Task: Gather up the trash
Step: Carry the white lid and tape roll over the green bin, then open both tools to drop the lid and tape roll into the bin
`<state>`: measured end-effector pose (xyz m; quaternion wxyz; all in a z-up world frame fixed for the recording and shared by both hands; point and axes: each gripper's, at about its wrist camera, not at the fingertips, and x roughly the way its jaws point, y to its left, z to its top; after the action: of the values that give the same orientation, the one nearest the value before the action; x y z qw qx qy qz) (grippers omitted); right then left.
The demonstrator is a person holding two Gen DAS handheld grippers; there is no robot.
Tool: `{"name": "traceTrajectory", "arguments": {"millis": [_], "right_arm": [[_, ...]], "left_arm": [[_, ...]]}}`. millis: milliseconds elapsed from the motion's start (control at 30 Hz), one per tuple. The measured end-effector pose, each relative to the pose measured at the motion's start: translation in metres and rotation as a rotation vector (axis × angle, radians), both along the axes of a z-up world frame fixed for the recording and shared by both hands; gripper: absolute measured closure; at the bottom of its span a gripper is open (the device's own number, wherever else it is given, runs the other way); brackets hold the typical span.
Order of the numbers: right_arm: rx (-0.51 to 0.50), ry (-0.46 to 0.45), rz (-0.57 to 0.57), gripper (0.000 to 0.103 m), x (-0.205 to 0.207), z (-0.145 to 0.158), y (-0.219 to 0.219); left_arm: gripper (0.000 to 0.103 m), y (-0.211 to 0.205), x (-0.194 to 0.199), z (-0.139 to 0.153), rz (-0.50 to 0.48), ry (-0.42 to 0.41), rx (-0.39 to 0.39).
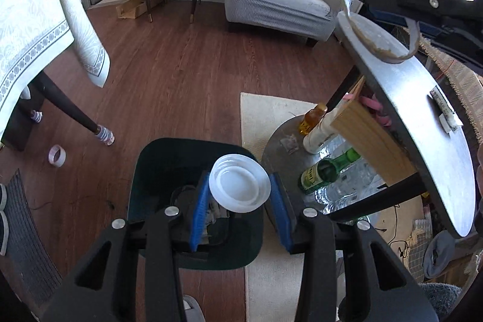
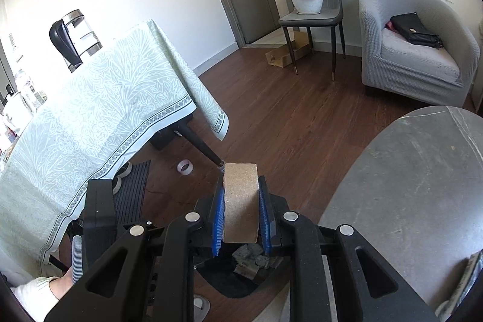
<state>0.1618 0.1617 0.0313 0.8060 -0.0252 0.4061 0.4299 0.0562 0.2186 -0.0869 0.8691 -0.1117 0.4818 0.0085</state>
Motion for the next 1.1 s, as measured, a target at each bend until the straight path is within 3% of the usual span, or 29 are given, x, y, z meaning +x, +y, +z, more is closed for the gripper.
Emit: {"name": "traceTrajectory", "arguments": {"millis": [500, 667, 1100], "right_arm": [[-0.126, 0.065, 0.074, 0.083, -0.010, -0.046, 0.080], [-0.178, 0.099, 0.095, 0.083, -0.011, -0.070, 0.100], [-0.327, 0.171, 0.118, 0.083, -0.012, -0.137, 0.138]], "left_arm": [[0.061, 0.041, -0.005, -0.059, 0.019, 0.182, 0.001], [0.053, 0.051, -0.007, -0.077, 0.016, 0.238, 0.020], [0.055, 0.081, -0.025, -0.062, 0.054, 0.207, 0.020]]}}
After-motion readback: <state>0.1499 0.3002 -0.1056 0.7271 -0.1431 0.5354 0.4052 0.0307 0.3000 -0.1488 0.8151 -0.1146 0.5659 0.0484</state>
